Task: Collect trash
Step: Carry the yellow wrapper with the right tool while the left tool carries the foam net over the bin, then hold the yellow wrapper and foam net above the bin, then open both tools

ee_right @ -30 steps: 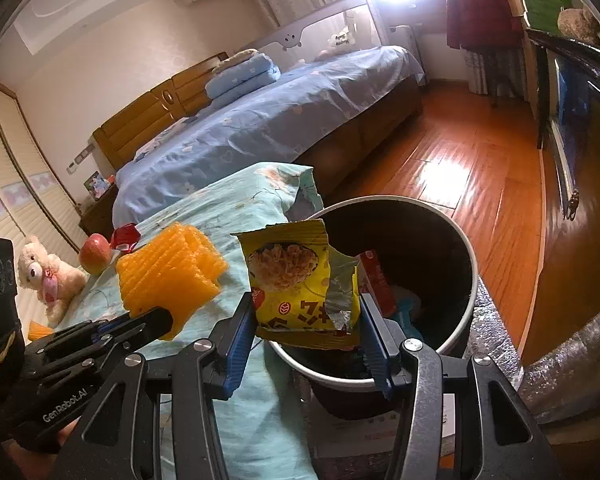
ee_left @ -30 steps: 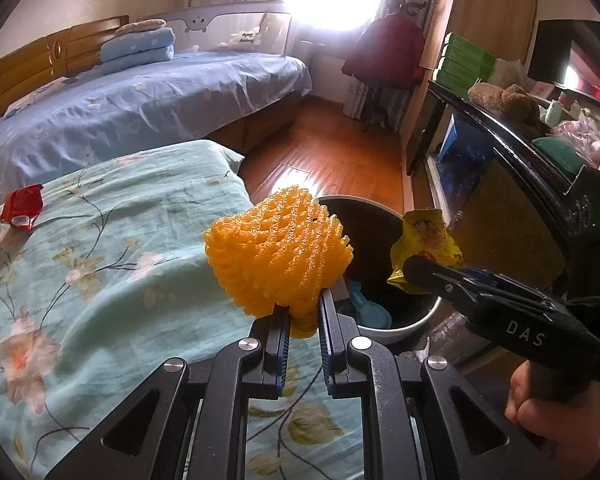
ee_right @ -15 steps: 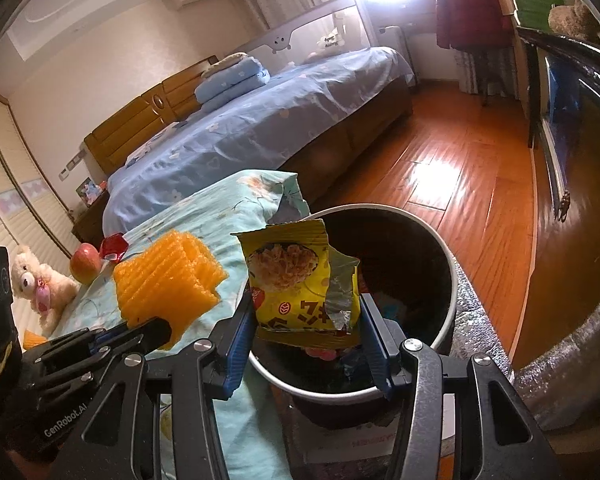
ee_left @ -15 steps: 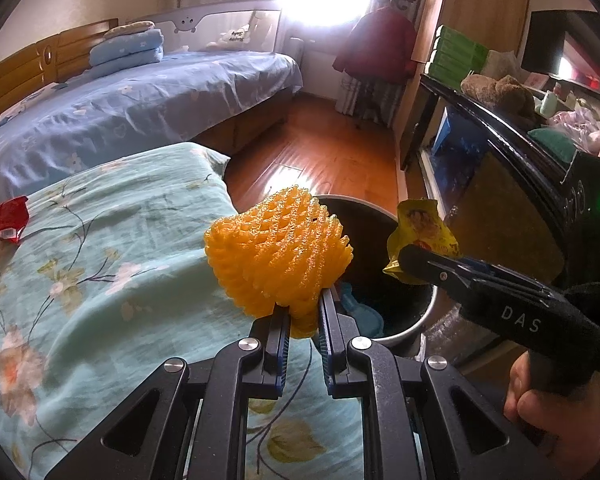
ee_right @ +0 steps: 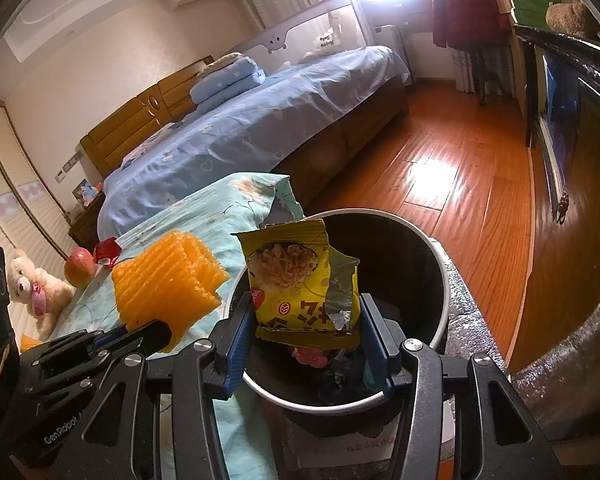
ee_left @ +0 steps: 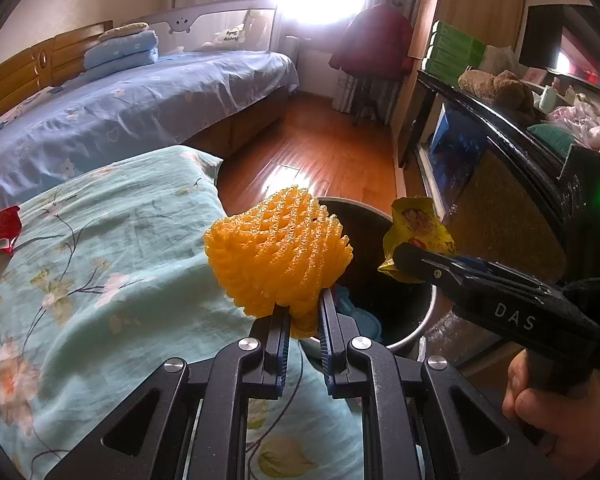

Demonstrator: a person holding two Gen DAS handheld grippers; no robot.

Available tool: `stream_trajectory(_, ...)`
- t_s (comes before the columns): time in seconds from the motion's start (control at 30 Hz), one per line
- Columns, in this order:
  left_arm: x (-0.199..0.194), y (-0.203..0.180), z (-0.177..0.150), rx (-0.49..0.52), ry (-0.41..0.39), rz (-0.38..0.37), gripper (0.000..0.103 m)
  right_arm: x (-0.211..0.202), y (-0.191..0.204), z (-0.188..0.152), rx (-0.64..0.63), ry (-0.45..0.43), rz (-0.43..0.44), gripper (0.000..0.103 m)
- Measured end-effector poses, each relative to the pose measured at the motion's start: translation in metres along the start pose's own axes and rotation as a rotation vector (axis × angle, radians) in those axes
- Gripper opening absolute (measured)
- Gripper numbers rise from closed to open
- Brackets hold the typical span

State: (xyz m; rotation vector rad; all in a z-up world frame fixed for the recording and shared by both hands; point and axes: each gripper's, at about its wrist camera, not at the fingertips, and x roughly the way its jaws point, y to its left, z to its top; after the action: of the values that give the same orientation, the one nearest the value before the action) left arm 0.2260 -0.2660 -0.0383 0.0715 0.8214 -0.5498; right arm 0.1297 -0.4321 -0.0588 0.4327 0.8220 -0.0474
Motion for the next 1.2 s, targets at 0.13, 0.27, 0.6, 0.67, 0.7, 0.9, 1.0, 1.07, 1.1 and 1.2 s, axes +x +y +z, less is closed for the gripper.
stream_trajectory(0.13,0.001,-0.001,0.001,0.000,0.001,0.000,0.012,0.003,-0.005,0.002,0.006,0.003,-0.005,0.051)
stream_trajectory(0.27,0.003,-0.002,0.001,0.004,0.002,0.000,0.012,0.005,-0.009,0.005,0.010,0.006,-0.008,0.051)
stream_trajectory(0.6,0.010,-0.007,0.006,0.016,0.010,0.001,0.012,0.009,-0.013,0.008,0.015,0.011,-0.012,0.051)
stream_trajectory(0.67,0.011,-0.008,0.007,0.018,0.013,0.001,0.012,0.011,-0.014,0.009,0.015,0.012,-0.013,0.051)
stream_trajectory(0.7,0.012,-0.009,0.007,0.019,0.013,0.001,0.012,0.011,-0.014,0.009,0.015,0.012,-0.013,0.051)
stream_trajectory(0.9,0.012,-0.012,0.009,0.026,0.015,0.001,0.012,0.014,-0.018,0.011,0.023,0.017,-0.014,0.051)
stream_trajectory(1.0,0.014,-0.013,0.010,0.028,0.017,0.002,0.012,0.016,-0.020,0.012,0.026,0.021,-0.014,0.051)
stream_trajectory(1.07,0.015,-0.014,0.011,0.028,0.019,0.001,0.012,0.016,-0.021,0.012,0.027,0.022,-0.015,0.051)
stream_trajectory(1.1,0.016,-0.014,0.011,0.029,0.020,0.002,0.012,0.016,-0.021,0.012,0.027,0.021,-0.016,0.051)
stream_trajectory(1.2,0.018,-0.014,0.013,0.027,0.024,0.002,0.012,0.018,-0.022,0.013,0.032,0.022,-0.017,0.051)
